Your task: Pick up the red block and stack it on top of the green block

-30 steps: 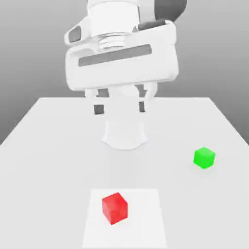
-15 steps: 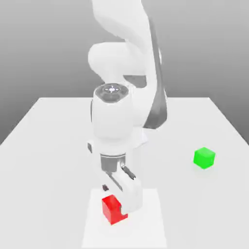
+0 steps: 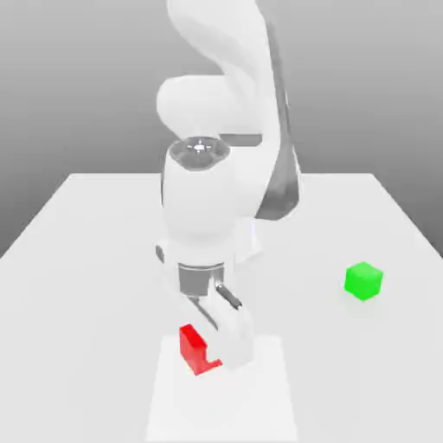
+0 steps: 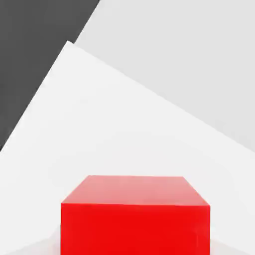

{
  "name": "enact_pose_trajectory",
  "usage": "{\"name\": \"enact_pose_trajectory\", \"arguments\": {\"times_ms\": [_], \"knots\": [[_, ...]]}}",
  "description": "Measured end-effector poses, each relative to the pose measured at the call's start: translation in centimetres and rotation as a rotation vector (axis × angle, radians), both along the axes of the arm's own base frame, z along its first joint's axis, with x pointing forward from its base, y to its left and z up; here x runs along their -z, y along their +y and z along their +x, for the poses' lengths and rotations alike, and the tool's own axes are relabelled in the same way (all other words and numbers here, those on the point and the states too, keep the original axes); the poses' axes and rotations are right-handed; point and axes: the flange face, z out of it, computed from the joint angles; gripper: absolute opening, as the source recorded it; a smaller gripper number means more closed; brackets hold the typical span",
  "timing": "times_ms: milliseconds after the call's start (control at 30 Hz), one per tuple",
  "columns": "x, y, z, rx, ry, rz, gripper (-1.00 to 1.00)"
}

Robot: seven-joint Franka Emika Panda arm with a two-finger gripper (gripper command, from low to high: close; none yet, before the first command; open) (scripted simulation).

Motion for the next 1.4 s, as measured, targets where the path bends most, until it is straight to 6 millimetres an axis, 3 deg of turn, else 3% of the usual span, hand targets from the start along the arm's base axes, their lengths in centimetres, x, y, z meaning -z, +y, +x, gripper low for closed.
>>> {"name": "enact_pose_trajectory", "arguments": {"times_ms": [100, 167, 333, 467, 533, 600, 1400], "knots": [[-1.0, 8.1, -2.8, -0.26, 0.004, 0.022, -1.0], [-1.6, 12.0, -5.3, -0.409, 0.005, 0.031, -1.0], [-2.8, 20.1, -13.2, -0.804, 0.003, 0.031, -1.0], [-3.4, 24.4, -21.0, -1.137, -0.005, 0.005, -1.0], [-3.4, 25.3, -23.4, -1.238, -0.013, -0.01, -1.0], [-3.3, 25.5, -23.9, -1.263, -0.02, -0.018, -1.0], [0.5, 25.6, -23.4, -1.273, -0.035, -0.053, -1.0]]}}
